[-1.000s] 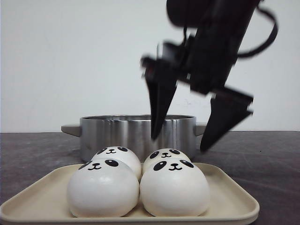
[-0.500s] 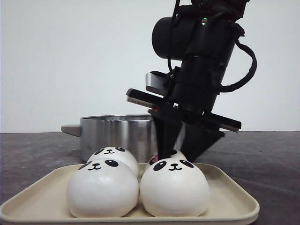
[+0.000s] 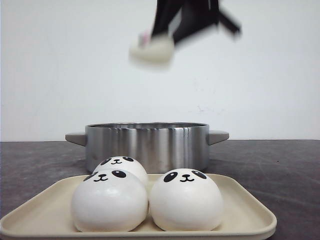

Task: Steam buns
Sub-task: 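Lift the held bun with the right gripper and carry it over the pot, then lower the bun onto the steamer insert and open the right gripper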

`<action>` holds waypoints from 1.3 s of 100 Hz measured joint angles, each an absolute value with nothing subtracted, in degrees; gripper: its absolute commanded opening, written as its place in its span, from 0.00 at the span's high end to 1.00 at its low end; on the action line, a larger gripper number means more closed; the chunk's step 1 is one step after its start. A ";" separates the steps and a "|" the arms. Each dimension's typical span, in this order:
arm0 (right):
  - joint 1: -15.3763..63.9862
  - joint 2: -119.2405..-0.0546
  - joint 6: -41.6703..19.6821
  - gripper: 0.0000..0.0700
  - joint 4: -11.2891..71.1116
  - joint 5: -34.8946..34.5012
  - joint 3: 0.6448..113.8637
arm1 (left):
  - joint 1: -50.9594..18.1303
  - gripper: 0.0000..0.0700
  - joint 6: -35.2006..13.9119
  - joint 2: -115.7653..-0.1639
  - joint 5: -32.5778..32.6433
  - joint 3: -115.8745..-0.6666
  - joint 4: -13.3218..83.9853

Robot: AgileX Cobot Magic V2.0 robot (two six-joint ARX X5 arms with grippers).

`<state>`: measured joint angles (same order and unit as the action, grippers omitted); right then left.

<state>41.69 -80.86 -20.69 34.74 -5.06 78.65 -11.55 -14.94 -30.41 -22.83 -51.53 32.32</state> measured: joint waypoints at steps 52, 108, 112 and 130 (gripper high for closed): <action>32.93 -107.98 -13.43 0.99 33.63 -2.79 96.01 | -11.55 0.05 -14.94 -30.41 -22.37 -51.53 32.40; 30.96 -118.56 -13.30 0.28 31.14 -1.50 95.94 | -11.55 0.05 -14.96 -30.41 -22.37 -51.53 32.77; 30.96 -118.56 -13.30 0.28 31.20 -1.52 95.94 | -11.55 0.05 -14.96 -30.41 -22.37 -51.53 32.77; 30.96 -118.56 -13.30 0.29 35.44 -1.50 96.99 | -11.55 0.05 -14.96 -30.41 -22.35 -51.53 32.75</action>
<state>30.96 -118.56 -13.30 35.44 -1.50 96.99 -11.55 -14.96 -30.41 -22.35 -51.53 32.75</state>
